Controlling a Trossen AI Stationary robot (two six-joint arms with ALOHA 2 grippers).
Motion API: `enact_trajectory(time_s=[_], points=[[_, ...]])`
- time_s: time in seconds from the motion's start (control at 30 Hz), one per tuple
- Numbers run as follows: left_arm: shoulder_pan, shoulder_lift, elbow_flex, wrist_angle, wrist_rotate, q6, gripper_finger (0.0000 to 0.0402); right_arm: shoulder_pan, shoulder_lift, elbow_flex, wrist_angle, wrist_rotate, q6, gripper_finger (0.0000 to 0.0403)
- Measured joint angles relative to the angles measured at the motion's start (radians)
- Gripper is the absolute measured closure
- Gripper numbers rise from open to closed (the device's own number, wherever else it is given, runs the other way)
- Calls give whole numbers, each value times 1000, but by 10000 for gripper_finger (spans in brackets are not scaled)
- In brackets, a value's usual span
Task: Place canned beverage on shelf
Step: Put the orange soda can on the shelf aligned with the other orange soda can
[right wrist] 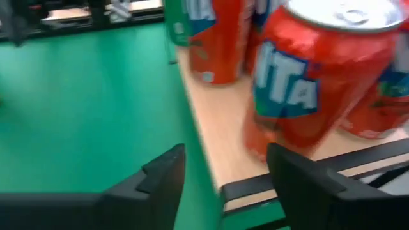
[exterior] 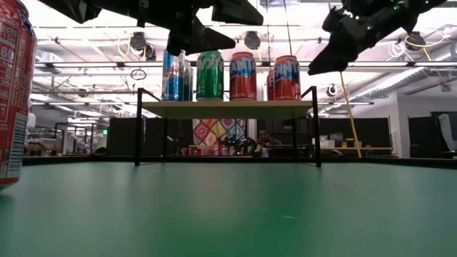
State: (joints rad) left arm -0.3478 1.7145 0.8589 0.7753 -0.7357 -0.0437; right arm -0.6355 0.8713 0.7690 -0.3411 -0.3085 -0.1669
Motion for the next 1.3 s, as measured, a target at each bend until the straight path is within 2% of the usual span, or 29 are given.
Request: enact_trajectory(time_s=[0.1, 0.3, 0.5, 0.6, 0.8, 1.07, 1.3], points=[[12, 0, 0, 4, 0, -1, 7, 10, 12, -8, 41, 48, 2, 221], [14, 0, 0, 3, 0, -1, 7, 29, 65, -9, 135, 44, 23, 275], [15, 0, 0, 2, -1, -1, 7, 30, 126, -9, 148, 47, 1, 307], [15, 0, 0, -3, -1, -1, 7, 29, 142, -9, 150, 51, -6, 314], [15, 0, 0, -13, 0, -1, 7, 29, 147, -9, 155, 154, -61, 317], [15, 0, 0, -18, 4, -1, 7, 27, 159, -9, 189, 175, -71, 317], [15, 0, 0, -21, 6, -1, 7, 36, 222, -9, 198, 175, -46, 317]])
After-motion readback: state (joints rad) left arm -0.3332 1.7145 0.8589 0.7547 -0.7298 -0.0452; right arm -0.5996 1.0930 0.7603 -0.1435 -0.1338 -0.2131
